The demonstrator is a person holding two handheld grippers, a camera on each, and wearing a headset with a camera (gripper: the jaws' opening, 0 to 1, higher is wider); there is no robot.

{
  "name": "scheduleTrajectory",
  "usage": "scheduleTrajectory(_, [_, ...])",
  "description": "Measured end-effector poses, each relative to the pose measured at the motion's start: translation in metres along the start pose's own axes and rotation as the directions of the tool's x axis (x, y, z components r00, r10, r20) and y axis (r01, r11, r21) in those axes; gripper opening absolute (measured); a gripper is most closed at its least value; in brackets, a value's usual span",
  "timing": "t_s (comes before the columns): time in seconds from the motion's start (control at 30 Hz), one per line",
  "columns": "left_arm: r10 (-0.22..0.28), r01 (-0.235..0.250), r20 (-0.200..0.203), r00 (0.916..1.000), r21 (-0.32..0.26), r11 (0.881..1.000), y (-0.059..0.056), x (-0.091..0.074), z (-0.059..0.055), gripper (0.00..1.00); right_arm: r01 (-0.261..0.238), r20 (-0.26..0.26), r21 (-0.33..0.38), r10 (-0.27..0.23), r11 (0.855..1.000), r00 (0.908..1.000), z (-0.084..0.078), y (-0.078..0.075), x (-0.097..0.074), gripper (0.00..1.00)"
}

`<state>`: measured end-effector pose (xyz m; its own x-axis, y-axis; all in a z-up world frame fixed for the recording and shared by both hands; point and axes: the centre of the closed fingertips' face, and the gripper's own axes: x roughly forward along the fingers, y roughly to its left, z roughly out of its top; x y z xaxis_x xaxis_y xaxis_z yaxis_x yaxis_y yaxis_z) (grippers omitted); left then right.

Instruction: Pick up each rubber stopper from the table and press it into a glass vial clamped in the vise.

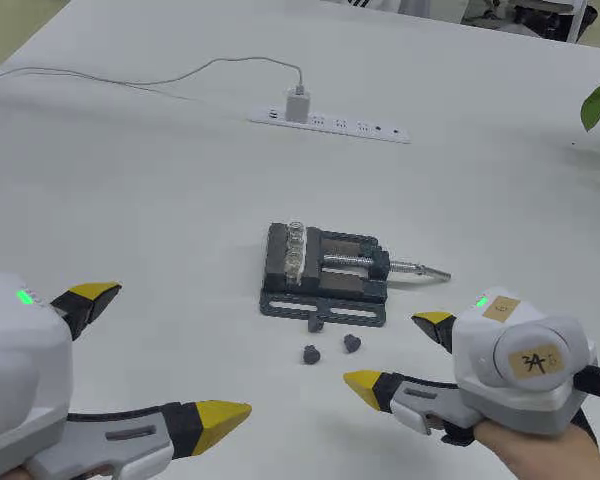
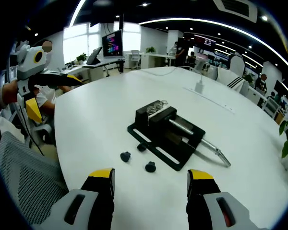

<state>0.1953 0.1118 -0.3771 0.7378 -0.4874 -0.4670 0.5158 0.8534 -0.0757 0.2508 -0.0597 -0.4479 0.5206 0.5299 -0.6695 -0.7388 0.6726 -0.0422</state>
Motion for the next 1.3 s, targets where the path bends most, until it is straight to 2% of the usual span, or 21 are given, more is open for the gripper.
scheduleTrajectory(0.23, [0.007,-0.007,-0.006,1.0,-0.012,1.0,0.003,-0.001,-0.006,0.98,0.007,-0.008,0.026,-0.006,1.0,0.9999,-0.004,-0.002,0.014,0.47])
scheduleTrajectory(0.7, [0.008,-0.008,-0.016,0.9998,-0.028,1.0,0.003,0.0,-0.013,0.98,0.021,-0.01,0.09,-0.02,0.996,0.9997,-0.009,-0.004,0.03,0.23])
scheduleTrajectory(1.0, [0.005,-0.005,-0.019,0.9998,-0.037,0.999,0.002,0.001,-0.015,0.97,0.023,-0.016,0.105,-0.021,0.994,0.9996,-0.013,-0.002,0.036,0.17])
scheduleTrajectory(1.07, [0.003,-0.004,-0.021,0.9998,-0.04,0.999,0.002,0.001,-0.017,0.97,0.03,-0.029,0.053,-0.028,0.998,0.9992,-0.014,-0.001,0.037,0.16])
scheduleTrajectory(1.3, [-0.003,0.002,-0.022,0.9998,-0.038,0.999,0.001,0.002,-0.016,0.96,0.036,-0.025,0.05,-0.035,0.998,0.9991,-0.012,0.001,0.039,0.14])
